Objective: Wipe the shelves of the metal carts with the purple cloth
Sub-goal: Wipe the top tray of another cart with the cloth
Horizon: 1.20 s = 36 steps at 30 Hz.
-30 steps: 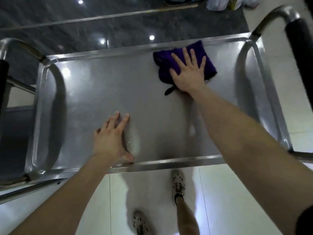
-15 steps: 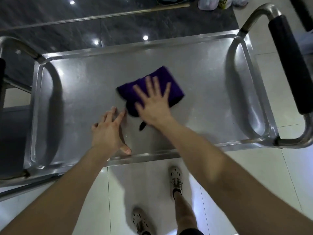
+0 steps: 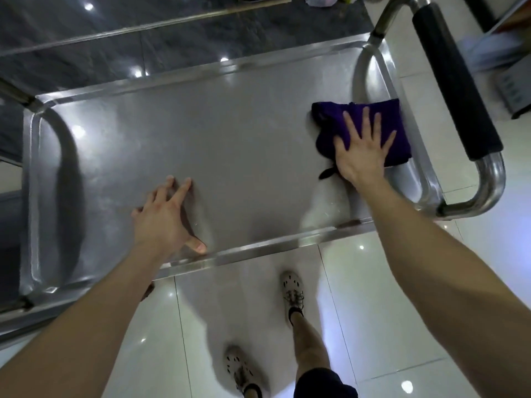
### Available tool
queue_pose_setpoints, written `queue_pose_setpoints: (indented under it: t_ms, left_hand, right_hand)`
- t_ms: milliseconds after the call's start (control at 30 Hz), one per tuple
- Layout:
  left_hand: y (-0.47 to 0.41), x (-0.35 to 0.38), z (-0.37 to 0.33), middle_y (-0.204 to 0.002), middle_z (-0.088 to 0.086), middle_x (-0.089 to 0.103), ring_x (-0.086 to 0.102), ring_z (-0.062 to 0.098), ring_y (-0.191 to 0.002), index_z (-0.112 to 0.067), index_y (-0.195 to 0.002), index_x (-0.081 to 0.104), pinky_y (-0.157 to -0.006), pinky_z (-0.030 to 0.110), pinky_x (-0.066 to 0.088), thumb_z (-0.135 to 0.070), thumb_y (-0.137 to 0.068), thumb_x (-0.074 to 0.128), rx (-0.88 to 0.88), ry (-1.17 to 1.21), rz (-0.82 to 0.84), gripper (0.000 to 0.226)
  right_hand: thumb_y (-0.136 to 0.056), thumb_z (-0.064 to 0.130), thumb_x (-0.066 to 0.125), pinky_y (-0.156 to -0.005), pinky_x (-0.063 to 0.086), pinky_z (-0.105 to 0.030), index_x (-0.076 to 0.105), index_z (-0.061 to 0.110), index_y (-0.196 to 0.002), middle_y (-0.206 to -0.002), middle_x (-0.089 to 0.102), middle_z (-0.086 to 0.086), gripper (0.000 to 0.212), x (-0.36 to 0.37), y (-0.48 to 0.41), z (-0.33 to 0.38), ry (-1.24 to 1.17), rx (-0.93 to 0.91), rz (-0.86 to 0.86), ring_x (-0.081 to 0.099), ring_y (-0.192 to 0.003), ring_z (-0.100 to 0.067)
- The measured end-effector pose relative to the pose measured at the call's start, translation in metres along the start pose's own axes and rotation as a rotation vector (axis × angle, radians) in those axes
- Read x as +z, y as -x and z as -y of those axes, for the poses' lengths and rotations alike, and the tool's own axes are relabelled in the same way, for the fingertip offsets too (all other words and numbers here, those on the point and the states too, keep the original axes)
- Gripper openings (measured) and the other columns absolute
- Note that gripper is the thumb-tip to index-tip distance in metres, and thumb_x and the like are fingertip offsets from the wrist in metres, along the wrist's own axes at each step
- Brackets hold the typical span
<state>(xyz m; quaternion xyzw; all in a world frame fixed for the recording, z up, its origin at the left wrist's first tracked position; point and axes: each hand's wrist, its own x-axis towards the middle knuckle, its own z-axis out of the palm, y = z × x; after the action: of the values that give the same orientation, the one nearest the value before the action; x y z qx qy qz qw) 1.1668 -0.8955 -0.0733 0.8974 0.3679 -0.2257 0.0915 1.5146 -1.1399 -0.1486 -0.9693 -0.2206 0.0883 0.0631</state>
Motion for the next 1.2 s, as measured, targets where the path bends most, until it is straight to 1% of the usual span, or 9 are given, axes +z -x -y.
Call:
queue_pose_setpoints:
  t_ms: [100,233,367,467,600,767,833,1000,1200]
  left_hand:
    - [0.001,0.000,0.002,-0.181,0.000,0.011,0.022,0.033,-0.159,-0.045,-0.173,0.013,-0.111,0.064,0.040,-0.071,-0.026,0.103,-0.002,0.012,-0.004,0.173]
    - [0.000,0.002,0.004,-0.181,0.001,0.009,0.020,0.035,-0.161,-0.045,-0.173,0.010,-0.114,0.068,0.037,-0.069,-0.029,0.104,0.014,0.016,-0.003,0.173]
    - [-0.003,0.007,0.005,-0.181,0.001,0.010,0.021,0.036,-0.161,-0.044,-0.172,0.007,-0.114,0.072,0.037,-0.074,-0.026,0.102,0.004,0.006,-0.001,0.177]
    - [-0.007,0.009,0.010,-0.180,-0.002,0.011,0.024,0.034,-0.160,-0.047,-0.171,0.006,-0.109,0.071,0.041,-0.080,-0.022,0.098,0.015,0.003,0.002,0.178]
    - [-0.009,0.011,0.011,-0.180,-0.001,0.012,0.025,0.036,-0.159,-0.049,-0.171,0.007,-0.109,0.073,0.042,-0.083,-0.022,0.096,0.021,-0.002,0.003,0.177]
    - [-0.010,0.015,0.009,-0.180,-0.002,0.013,0.024,0.035,-0.158,-0.049,-0.171,0.009,-0.109,0.072,0.042,-0.075,-0.021,0.101,0.010,-0.007,-0.014,0.178]
    - [-0.011,0.018,0.009,-0.180,-0.002,0.013,0.024,0.034,-0.158,-0.049,-0.171,0.011,-0.109,0.071,0.043,-0.072,-0.020,0.102,-0.006,-0.001,-0.018,0.178]
    - [-0.012,0.022,0.010,-0.180,-0.002,0.010,0.020,0.036,-0.160,-0.048,-0.170,0.007,-0.117,0.073,0.035,-0.063,-0.043,0.103,0.000,0.015,-0.023,0.160]
    - [0.021,0.037,0.039,-0.176,0.002,0.023,0.028,0.034,-0.159,-0.043,-0.166,0.023,-0.126,0.063,0.027,-0.083,-0.046,0.092,0.015,0.119,-0.072,0.144]
  right_hand:
    - [-0.103,0.055,0.040,-0.126,0.002,-0.074,0.022,0.040,-0.171,-0.182,0.008,-0.007,0.072,0.020,0.057,0.072,0.014,-0.055,-0.003,0.002,-0.167,-0.034]
    - [-0.104,0.058,0.038,-0.126,-0.001,-0.072,0.025,0.042,-0.170,-0.182,0.006,-0.006,0.069,0.053,0.160,0.162,0.028,-0.550,0.086,-0.002,-0.168,-0.033]
    - [-0.110,0.059,0.034,-0.130,-0.003,-0.065,0.017,0.044,-0.171,-0.182,0.005,0.001,0.065,0.052,0.165,0.143,0.033,-0.778,0.123,-0.005,-0.168,-0.026]
    - [-0.110,0.055,0.041,-0.133,-0.002,-0.059,0.021,0.046,-0.170,-0.181,0.009,0.007,0.064,0.037,0.135,0.066,0.021,-0.679,0.083,0.001,-0.168,-0.020]
    - [-0.109,0.059,0.032,-0.132,0.000,-0.062,0.011,0.049,-0.170,-0.182,0.001,0.007,0.066,0.007,0.110,-0.055,0.037,-0.290,0.063,-0.003,-0.168,-0.022]
    - [-0.110,0.055,0.034,-0.131,0.001,-0.065,0.013,0.041,-0.172,-0.182,0.003,-0.001,0.067,0.015,0.127,-0.044,0.045,-0.031,0.031,-0.001,-0.168,-0.026]
    - [-0.109,0.054,0.036,-0.131,0.002,-0.066,0.020,0.038,-0.172,-0.182,0.008,-0.003,0.066,0.031,0.155,0.002,0.043,-0.113,0.001,0.002,-0.168,-0.027]
    - [-0.110,0.055,0.037,-0.130,0.004,-0.067,0.028,0.038,-0.170,-0.181,0.014,-0.002,0.063,0.073,0.234,0.121,-0.020,-0.703,0.097,0.001,-0.168,-0.026]
    - [-0.111,0.057,0.038,-0.131,0.007,-0.064,0.024,0.040,-0.171,-0.181,0.014,0.001,0.064,0.073,0.233,0.119,0.004,-0.742,0.051,0.003,-0.168,-0.024]
